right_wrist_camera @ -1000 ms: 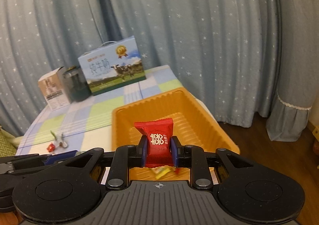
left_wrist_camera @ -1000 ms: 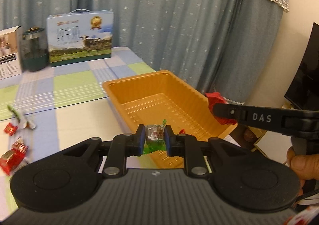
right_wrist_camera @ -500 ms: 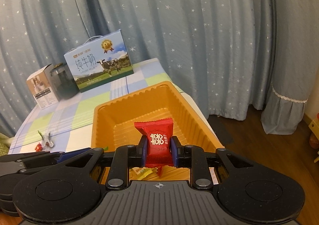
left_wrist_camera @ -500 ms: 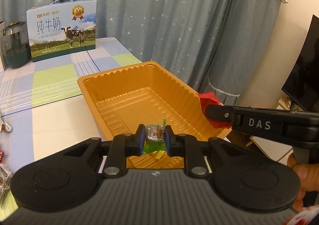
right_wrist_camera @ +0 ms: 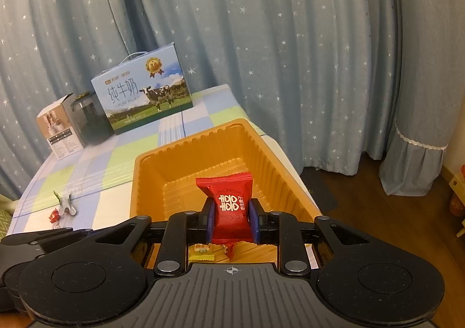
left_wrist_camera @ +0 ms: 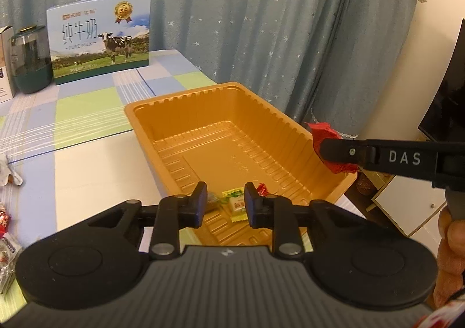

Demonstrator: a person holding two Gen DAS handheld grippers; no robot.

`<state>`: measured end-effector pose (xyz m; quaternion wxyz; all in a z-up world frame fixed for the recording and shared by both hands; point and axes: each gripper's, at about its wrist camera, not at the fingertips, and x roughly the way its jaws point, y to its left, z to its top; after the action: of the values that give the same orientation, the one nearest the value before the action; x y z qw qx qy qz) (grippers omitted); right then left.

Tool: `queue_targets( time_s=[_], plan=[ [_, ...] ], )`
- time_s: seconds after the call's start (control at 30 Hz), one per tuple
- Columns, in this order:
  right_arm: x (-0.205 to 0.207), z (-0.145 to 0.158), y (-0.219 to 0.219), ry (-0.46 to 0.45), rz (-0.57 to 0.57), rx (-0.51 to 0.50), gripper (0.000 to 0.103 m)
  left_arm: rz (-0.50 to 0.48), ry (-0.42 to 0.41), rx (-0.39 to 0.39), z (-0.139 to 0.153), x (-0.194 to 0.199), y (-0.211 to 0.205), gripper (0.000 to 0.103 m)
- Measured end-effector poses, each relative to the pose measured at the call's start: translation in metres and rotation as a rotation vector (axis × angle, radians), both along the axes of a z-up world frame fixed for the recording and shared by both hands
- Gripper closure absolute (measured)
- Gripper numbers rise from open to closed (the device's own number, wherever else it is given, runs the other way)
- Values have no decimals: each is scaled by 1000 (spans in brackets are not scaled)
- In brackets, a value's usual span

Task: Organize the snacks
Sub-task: 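Carry both candies over the orange tray and open both tools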

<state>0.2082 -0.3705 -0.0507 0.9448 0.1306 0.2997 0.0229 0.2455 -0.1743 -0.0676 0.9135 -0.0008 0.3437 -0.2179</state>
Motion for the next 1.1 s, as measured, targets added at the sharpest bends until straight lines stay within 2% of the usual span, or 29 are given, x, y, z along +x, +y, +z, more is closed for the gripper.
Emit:
queue_targets(
  time_s=[0.1,0.33,0.5,0.57,0.6,0.63,0.73,1.1],
  plan=[
    [0,0,0,1,1,0,78,19,-12,4,2,-7,10,73],
    [8,1,5,1,14,6,78,78,-10,-7,4,-17,32,72],
    [16,-1,6,-15,56,52,77,96,-9,-15,4,-21,41,69],
    [19,0,5,-14,49,80,55,97,-13,-6,4,-24,43,65],
    [18,0,3,-20,42,99,30,96,-16,3,4,-25,44,63],
    [15,0,2,-30,36,112,27,96,-20,12,4,-27,44,60],
    [11,4,0,-27,20,114,27,99,-27,29,4,-34,50,56],
    [-25,24,15,-43,3,115,27,162,-18,8,13,-62,79,44]
  ],
)
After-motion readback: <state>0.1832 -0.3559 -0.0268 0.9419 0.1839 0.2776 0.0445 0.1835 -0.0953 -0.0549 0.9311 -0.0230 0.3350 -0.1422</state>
